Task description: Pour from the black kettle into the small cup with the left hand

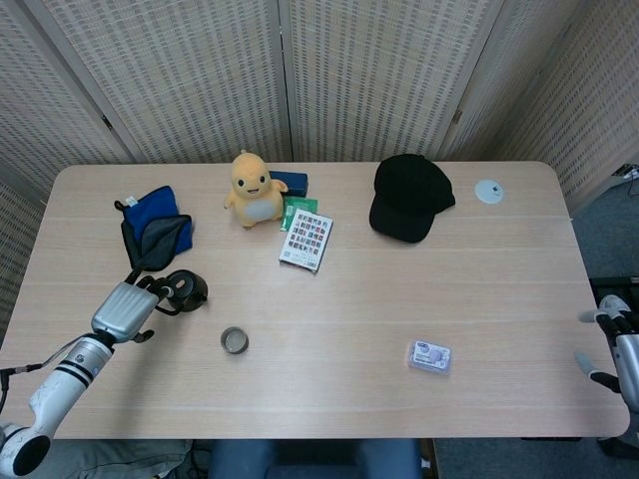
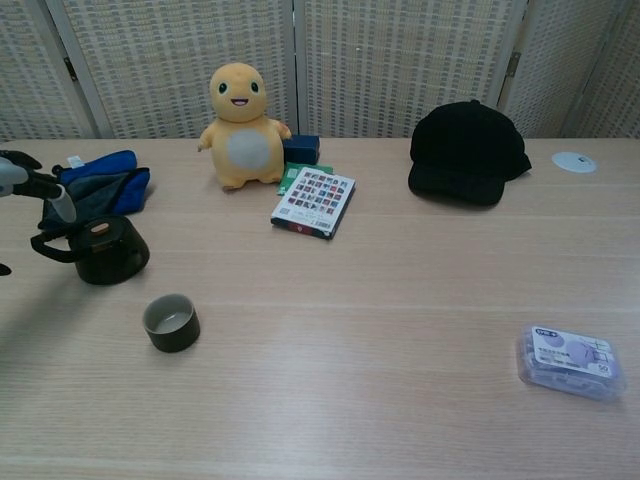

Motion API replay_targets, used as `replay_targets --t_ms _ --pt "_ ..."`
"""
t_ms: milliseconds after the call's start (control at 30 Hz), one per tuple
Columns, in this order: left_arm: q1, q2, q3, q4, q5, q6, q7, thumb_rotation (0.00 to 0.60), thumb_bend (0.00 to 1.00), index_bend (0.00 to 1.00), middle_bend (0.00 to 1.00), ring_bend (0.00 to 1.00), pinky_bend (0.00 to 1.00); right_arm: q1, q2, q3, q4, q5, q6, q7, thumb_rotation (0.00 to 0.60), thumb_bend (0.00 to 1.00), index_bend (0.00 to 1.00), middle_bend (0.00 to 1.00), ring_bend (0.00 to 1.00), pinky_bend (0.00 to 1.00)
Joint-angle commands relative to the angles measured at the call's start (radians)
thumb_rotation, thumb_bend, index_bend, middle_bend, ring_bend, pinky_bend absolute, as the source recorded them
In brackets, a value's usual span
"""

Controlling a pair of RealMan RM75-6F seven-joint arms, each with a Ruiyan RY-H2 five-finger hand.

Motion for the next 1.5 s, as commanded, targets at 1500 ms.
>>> replay_targets --t_ms 1500 --pt "0.032 -0.064 -0.022 0.078 0.035 -0.052 -0.013 0.600 0.19 0.25 0.23 0.19 0.00 0.027 0.075 0.023 -0.080 0.043 -0.025 -0.026 0.600 0.17 0.38 0.38 0.31 0.38"
